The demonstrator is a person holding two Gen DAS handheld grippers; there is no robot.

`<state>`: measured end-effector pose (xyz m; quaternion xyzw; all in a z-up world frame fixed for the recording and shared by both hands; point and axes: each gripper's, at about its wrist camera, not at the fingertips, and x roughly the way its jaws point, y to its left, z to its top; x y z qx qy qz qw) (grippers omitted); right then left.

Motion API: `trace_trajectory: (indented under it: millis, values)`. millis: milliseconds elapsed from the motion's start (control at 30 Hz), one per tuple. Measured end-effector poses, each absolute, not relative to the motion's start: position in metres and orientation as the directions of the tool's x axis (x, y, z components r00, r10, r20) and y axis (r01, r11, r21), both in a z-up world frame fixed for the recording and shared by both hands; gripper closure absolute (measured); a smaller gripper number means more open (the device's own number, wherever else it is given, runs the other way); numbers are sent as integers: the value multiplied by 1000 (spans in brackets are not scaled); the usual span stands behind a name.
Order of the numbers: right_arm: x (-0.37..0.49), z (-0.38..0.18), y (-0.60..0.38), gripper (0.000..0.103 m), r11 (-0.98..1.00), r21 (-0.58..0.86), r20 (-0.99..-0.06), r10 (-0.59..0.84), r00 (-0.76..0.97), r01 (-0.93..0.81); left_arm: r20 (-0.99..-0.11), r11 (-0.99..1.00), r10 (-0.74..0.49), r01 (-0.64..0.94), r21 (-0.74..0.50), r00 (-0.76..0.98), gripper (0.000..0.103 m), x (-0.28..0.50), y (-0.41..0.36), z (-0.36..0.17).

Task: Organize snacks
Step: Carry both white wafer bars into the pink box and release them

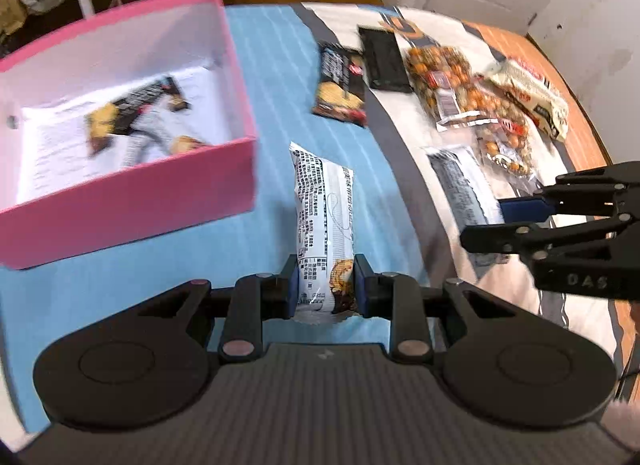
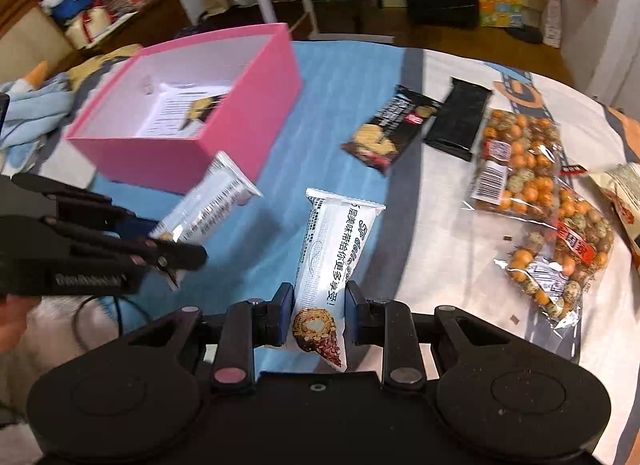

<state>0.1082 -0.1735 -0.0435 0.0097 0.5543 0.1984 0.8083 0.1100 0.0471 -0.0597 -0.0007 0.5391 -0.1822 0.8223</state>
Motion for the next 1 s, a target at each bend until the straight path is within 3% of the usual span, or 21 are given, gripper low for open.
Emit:
trace_trajectory:
  millis: [167, 333, 500, 633, 800, 1000]
  values:
    - [111, -17, -154, 72, 872, 272, -863, 408, 299, -406, -850, 938, -335, 225, -263, 406, 77, 105, 90, -30]
    - [120, 9, -127, 72, 781, 278, -781, 523, 341, -559, -805, 982, -187, 103, -156, 563, 77, 101, 123, 3]
    - [155, 18, -94, 72, 703, 281, -722, 604, 339, -654, -790, 993, -110, 37, -110, 603, 77, 119, 152, 15]
    - [203, 12, -62, 72, 665, 260, -744, 600, 294, -700, -807, 995, -90, 19, -98, 584, 77, 149, 169, 0]
    - [244, -16, -21, 72, 655, 257, -793, 563, 232, -710, -846, 980, -146, -40, -193, 513, 77, 194, 207, -29]
    - [250, -52, 17, 72, 665, 206, -827, 511, 236, -718, -888, 989, -62, -91, -116, 455, 77, 219, 225, -63]
